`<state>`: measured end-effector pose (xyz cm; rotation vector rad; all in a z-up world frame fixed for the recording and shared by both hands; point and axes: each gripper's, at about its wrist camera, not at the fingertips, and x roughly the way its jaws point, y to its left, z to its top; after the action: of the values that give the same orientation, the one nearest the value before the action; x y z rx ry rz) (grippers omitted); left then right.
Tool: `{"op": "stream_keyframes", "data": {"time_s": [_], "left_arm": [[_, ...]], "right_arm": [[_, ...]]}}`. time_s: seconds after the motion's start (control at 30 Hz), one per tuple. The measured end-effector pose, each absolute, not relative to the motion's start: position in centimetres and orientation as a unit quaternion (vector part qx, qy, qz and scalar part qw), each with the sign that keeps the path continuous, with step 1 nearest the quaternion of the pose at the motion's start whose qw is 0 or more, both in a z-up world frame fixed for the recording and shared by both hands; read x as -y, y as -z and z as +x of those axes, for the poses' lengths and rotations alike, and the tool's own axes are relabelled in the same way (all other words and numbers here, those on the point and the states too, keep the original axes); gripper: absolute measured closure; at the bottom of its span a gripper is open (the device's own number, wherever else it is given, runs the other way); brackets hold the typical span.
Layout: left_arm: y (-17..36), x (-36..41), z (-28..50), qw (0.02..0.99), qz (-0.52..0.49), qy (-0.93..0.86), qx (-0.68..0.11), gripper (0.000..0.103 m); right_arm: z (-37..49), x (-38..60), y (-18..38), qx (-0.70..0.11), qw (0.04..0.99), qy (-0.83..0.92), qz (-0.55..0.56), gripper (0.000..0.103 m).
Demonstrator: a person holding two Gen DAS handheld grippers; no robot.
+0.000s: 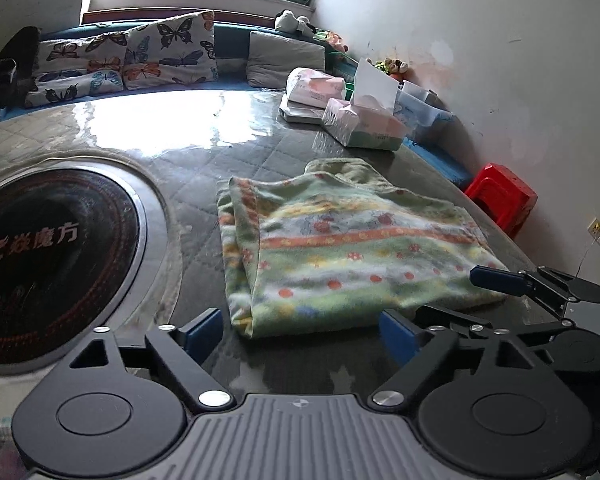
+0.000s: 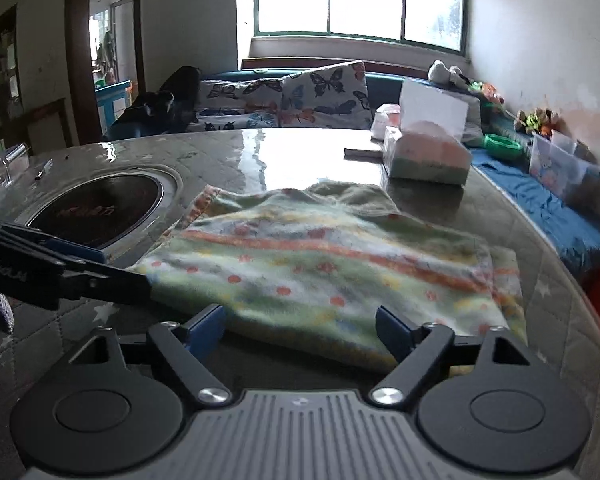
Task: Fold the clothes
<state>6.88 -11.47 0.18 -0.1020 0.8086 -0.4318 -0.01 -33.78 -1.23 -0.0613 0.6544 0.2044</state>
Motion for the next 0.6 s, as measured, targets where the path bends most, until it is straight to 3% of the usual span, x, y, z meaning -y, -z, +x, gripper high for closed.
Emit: {"op": "stream_keyframes", "data": {"time_s": [0.13, 0.23, 0.6], "left_arm": [[-0.1, 11.1, 5.8, 0.897, -0.047, 0.202, -0.391, 0.005], [-0.2, 10.8, 5.1, 0.899, -0.051, 0.199, -0.388, 0.0], [0.0, 10.4, 2.7, 0.904, -0.046, 0.18, -0.386, 0.0]], "right_arm": [[-1.1, 33.8, 1.3, -0.32, 0.943, -0.086, -0.03, 0.001], [-1.7, 33.7, 1.3, -0.32, 0.944, -0.076, -0.033, 0.0], [-3.6, 33.9, 1.6, -0.329, 0.944, -0.022, 0.007, 0.0]]}}
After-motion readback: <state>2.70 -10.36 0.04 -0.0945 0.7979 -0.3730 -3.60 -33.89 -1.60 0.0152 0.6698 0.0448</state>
